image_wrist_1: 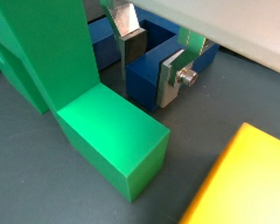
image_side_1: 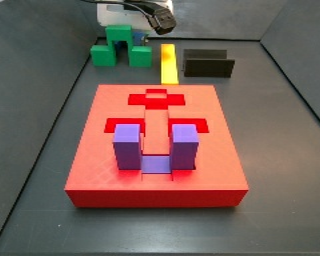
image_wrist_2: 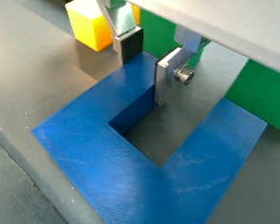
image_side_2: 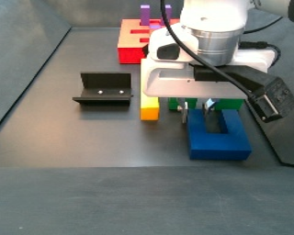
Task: Pick up the blue object. Move up. Place the blue object on the fixture. Regrasp the blue object. Move to above the board. Insert the blue object.
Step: Pick up the blue object, then move up, then place the blue object on the fixture.
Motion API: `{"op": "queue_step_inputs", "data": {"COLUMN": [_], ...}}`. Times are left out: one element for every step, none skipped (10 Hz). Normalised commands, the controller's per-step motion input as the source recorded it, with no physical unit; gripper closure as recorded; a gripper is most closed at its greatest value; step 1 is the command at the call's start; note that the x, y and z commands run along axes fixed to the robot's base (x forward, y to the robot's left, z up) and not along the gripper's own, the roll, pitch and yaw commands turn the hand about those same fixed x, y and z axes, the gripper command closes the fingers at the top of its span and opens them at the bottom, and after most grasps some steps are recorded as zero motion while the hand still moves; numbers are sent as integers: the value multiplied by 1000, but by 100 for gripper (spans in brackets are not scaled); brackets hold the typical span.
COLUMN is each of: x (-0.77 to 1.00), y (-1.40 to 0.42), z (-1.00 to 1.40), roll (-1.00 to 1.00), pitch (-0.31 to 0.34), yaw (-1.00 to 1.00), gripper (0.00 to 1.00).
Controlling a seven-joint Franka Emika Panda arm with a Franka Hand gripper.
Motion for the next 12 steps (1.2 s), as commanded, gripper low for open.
{"op": "queue_step_inputs", "data": {"x": [0, 0, 0, 0, -45, -86, -32, -54, 0, 183, 523, 691], "y": [0, 0, 0, 0, 41, 26, 1, 40, 51, 91, 0, 0], "z": [0, 0, 0, 833, 805, 629, 260, 0, 160, 723, 797, 814], "roll": [0, 0, 0, 0, 3, 22, 80, 0, -620, -874, -749, -714], "pitch": [0, 0, 0, 0, 20, 59, 61, 0, -211, -151, -160, -40], "yaw": [0, 0, 0, 0, 12, 0, 7, -40, -74, 0, -177, -246], "gripper": [100, 100, 100, 100, 100, 100, 100, 100, 100, 100, 100, 100]}}
